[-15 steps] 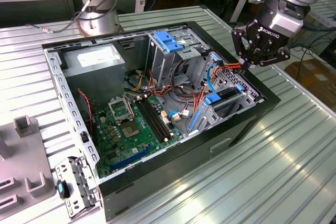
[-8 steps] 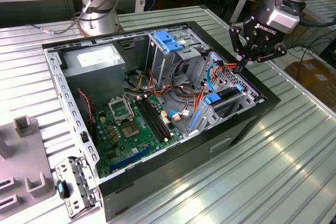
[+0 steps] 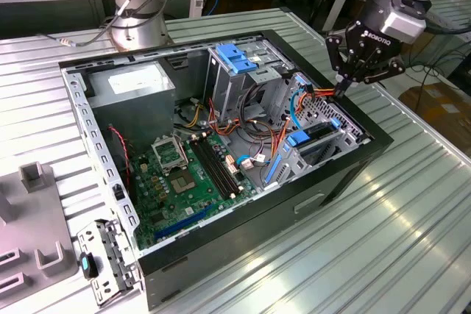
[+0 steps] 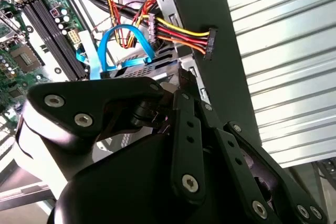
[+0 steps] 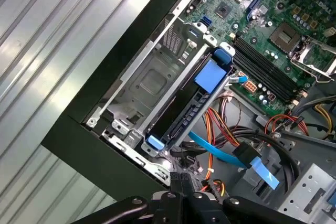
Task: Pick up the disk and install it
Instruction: 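Insert the first disk wire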
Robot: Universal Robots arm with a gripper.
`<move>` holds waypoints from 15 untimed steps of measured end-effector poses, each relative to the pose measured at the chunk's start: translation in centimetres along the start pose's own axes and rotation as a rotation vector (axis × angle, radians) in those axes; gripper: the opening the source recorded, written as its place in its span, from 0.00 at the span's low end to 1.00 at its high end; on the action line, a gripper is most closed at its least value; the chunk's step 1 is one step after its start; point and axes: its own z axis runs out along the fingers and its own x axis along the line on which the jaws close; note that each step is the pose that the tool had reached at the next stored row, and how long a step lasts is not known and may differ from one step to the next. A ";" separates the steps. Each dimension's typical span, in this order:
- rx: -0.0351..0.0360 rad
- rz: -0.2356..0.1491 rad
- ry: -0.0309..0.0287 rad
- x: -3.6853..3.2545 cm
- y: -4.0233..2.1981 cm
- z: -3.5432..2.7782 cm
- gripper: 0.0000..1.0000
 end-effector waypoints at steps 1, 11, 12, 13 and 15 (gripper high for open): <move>-0.0001 -0.005 0.0000 0.14 -0.21 0.00 0.11; -0.0010 -0.038 0.0003 0.46 -1.94 0.08 0.18; -0.0012 -0.043 0.0004 0.41 -2.00 0.11 0.25; -0.0014 -0.049 0.0005 0.37 -2.04 0.14 0.25; -0.0016 -0.066 0.0007 0.32 -2.11 0.23 0.26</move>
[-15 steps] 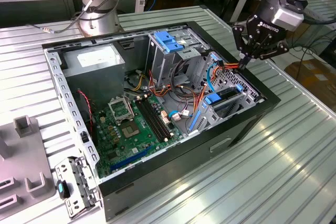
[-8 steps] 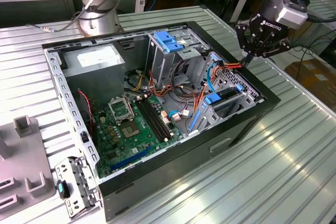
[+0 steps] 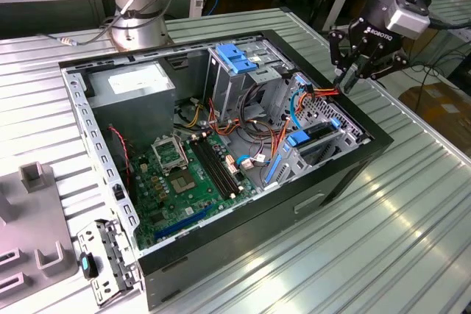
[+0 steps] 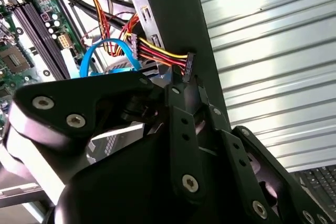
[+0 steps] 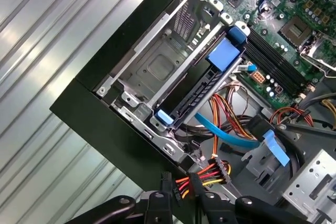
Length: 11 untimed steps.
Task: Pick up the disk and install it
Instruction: 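Insert the first disk wire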
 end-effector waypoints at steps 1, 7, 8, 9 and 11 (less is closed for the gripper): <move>0.0000 -0.008 0.0002 -0.02 -0.03 0.06 0.26; 0.0126 -0.033 0.0131 -0.05 -0.11 0.49 0.33; 0.0143 -0.041 0.0150 -0.06 -0.13 0.59 0.33; 0.0151 -0.053 0.0159 -0.07 -0.16 0.72 0.33; 0.0154 -0.080 0.0166 -0.10 -0.18 0.99 0.33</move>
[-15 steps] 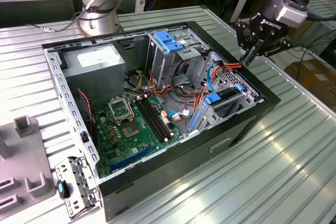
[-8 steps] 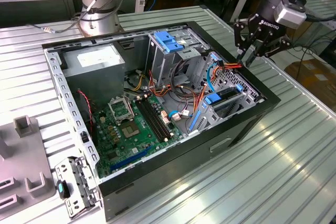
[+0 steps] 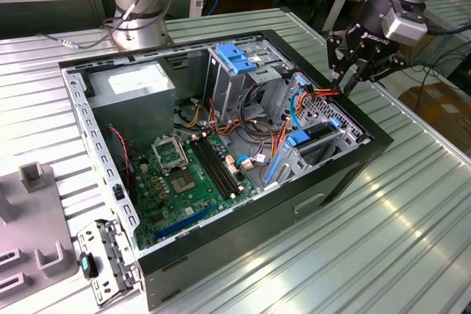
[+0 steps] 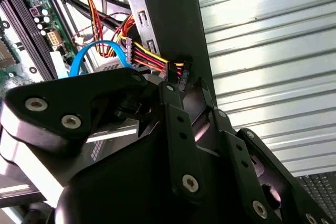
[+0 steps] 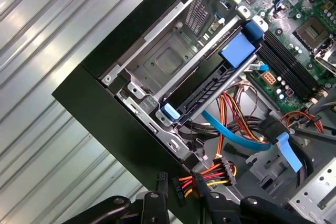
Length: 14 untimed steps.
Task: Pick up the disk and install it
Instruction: 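Insert the first disk wire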
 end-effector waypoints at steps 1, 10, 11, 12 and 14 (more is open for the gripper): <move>0.0004 -0.011 0.0006 -0.02 -0.02 0.11 0.33; 0.0024 -0.036 0.0003 -0.07 -0.20 0.27 0.17; 0.0024 -0.036 0.0003 -0.08 -0.20 0.17 0.17; 0.0023 -0.036 0.0005 -0.07 -0.21 0.06 0.17; 0.0022 -0.036 0.0005 -0.07 -0.20 0.06 0.17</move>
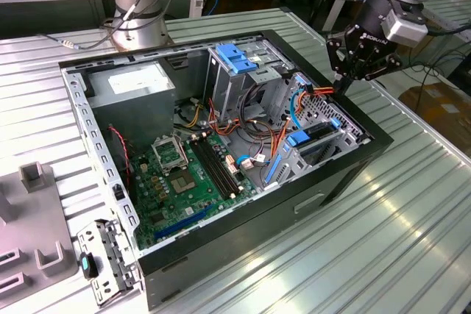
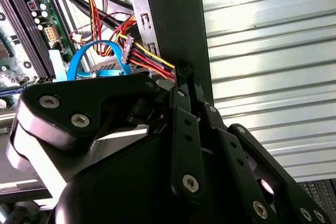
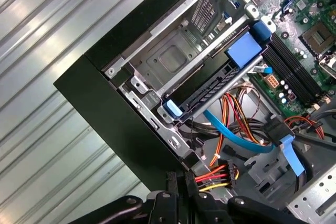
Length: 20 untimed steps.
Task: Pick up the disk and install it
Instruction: 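Insert the first disk wire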
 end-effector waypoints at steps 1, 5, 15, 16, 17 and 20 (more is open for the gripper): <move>-0.0002 0.000 0.0002 0.00 0.00 0.00 0.17; -0.0006 0.000 0.0006 -0.12 0.10 -0.01 0.17; -0.0004 0.000 0.0004 -1.72 1.66 0.00 0.17; -0.0005 0.001 0.0004 -1.94 1.88 0.00 0.17; -0.0005 0.007 0.0005 -1.95 1.90 0.00 0.17; -0.0001 0.042 0.0009 -1.97 1.90 0.03 0.17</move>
